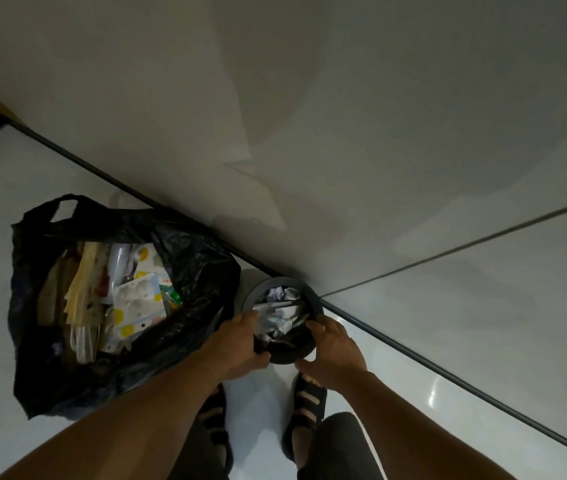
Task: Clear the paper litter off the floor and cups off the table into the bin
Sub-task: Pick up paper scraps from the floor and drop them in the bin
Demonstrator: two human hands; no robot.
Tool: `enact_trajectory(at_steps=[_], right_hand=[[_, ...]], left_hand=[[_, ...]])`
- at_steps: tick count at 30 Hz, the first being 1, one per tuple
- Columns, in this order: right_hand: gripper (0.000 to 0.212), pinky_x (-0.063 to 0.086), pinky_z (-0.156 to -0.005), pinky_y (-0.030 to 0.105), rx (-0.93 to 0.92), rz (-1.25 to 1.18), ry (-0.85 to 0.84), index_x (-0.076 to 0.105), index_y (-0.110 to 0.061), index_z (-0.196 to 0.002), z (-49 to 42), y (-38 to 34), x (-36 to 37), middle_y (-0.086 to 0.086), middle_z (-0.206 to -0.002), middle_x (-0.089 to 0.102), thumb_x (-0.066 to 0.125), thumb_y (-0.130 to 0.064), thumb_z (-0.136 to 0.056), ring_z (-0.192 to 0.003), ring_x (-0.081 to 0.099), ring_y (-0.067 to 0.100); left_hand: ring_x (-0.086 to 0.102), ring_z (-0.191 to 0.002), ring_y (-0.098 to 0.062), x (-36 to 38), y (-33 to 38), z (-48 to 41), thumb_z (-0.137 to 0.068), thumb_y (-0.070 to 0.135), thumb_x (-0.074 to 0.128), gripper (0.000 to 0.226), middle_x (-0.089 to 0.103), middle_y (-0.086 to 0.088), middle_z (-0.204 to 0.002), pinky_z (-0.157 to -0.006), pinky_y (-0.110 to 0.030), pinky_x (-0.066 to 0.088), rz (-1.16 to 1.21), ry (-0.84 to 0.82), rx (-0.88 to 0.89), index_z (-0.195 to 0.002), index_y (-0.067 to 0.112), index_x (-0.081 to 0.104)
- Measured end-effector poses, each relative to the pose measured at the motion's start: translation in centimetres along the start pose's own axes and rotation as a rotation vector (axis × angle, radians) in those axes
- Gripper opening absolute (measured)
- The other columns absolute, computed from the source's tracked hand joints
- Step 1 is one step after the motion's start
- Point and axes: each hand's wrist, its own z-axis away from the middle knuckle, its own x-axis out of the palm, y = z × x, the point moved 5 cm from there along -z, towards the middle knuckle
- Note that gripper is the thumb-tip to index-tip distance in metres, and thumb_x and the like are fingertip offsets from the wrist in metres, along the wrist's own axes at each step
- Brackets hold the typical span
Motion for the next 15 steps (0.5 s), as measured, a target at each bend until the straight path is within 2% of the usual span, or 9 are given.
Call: enact_trajectory(at_steps=[5,10,15], right_hand=[[0.078,0.034,-0.108,0.035,0.050,-0.053,0.093,0.032,-0.031,-0.147,8.8,-3.4,-7.1,-0.002,-0.153,0.033,0.066,-0.055,-0.080,-0.141,0.029,0.021],[0.080,0.033,-0.111,0.038,0.117,-0.108,0.192,0.031,-0.031,-0.149,18.7,-5.1,-13.4,-0.001,-0.158,0.026,0.064,-0.058,-0.081,-0.144,0.024,0.022],[0.078,0.029,-0.115,0.042,0.251,-0.132,0.330,0.027,-0.030,-0.151,29.1,-1.6,-16.9,0.002,-0.161,0.020,0.057,-0.062,-0.086,-0.147,0.018,0.024]], left_hand=[[0.038,-0.132,-0.025,-5.6,5.4,8.6,-0.078,0.048,0.065,0.084,0.037,-0.005,-0.146,-0.106,-0.038,0.039,-0.023,0.023,0.103,-0.147,0.021,0.027],[0.030,-0.137,-0.025,-9.8,10.7,16.4,-0.081,0.050,0.061,0.087,0.027,-0.005,-0.152,-0.110,-0.038,0.033,-0.170,0.007,0.208,-0.150,0.019,0.018],[0.024,-0.140,-0.027,-10.6,19.0,20.8,-0.082,0.053,0.061,0.092,0.023,-0.005,-0.155,-0.112,-0.041,0.029,-0.420,-0.030,0.338,-0.152,0.020,0.011]])
